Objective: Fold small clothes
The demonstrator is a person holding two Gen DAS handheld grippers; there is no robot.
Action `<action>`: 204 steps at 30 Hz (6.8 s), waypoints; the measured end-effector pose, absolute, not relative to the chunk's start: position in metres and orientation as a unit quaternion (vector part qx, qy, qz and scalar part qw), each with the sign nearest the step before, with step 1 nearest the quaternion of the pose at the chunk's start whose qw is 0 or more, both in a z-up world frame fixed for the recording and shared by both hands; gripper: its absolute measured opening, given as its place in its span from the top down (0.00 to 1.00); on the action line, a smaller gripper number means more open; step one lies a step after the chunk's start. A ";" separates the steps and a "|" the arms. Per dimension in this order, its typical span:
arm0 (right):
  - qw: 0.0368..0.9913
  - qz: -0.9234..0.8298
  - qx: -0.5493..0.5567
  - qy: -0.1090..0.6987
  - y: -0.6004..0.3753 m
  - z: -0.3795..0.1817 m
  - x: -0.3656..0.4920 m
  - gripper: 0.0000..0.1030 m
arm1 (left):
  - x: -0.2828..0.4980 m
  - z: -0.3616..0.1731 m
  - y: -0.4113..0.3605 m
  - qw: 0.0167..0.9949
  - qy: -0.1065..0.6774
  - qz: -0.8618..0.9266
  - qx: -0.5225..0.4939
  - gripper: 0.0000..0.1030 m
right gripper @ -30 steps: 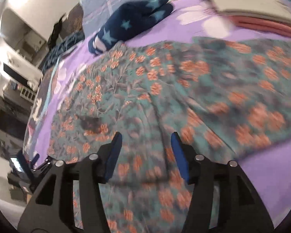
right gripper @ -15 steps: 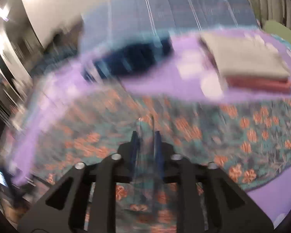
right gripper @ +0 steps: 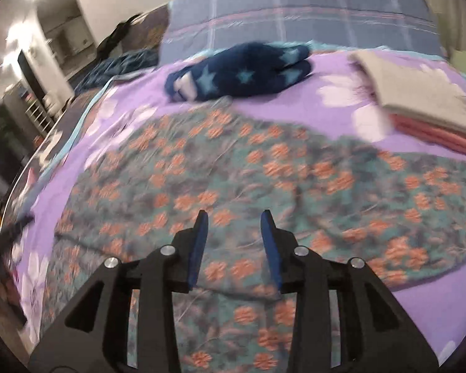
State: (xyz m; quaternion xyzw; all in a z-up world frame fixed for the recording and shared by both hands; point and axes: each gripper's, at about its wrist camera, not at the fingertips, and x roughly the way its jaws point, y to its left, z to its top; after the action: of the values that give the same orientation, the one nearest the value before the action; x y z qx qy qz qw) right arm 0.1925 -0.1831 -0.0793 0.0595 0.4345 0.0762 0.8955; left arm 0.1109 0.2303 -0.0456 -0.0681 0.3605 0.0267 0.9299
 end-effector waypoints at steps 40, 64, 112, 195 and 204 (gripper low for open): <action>0.772 -0.256 0.561 0.151 -0.573 -0.088 0.053 0.83 | 0.173 -0.133 0.067 0.902 0.418 -0.108 0.029 0.24; 0.863 0.146 0.207 0.438 -0.190 -0.127 0.190 0.85 | 0.170 -0.128 0.085 0.899 0.412 -0.143 -0.042 0.18; 0.874 0.129 0.215 0.417 -0.208 -0.139 0.142 0.69 | 0.178 0.011 0.187 0.903 0.343 -0.161 -0.200 0.98; 0.894 0.013 -0.025 0.447 -0.183 -0.126 0.163 0.70 | 0.187 -0.124 0.141 0.906 0.421 -0.034 -0.014 0.15; 0.907 0.026 0.027 0.419 -0.238 -0.092 0.056 0.78 | 0.090 -0.075 0.184 0.930 0.355 -0.089 -0.030 0.32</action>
State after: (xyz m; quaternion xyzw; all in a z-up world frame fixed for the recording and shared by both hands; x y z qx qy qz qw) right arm 0.0557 -0.2383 -0.0922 0.0273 0.4192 0.0256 0.9071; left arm 0.0901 0.1843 -0.0753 -0.0305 0.3554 -0.0894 0.9299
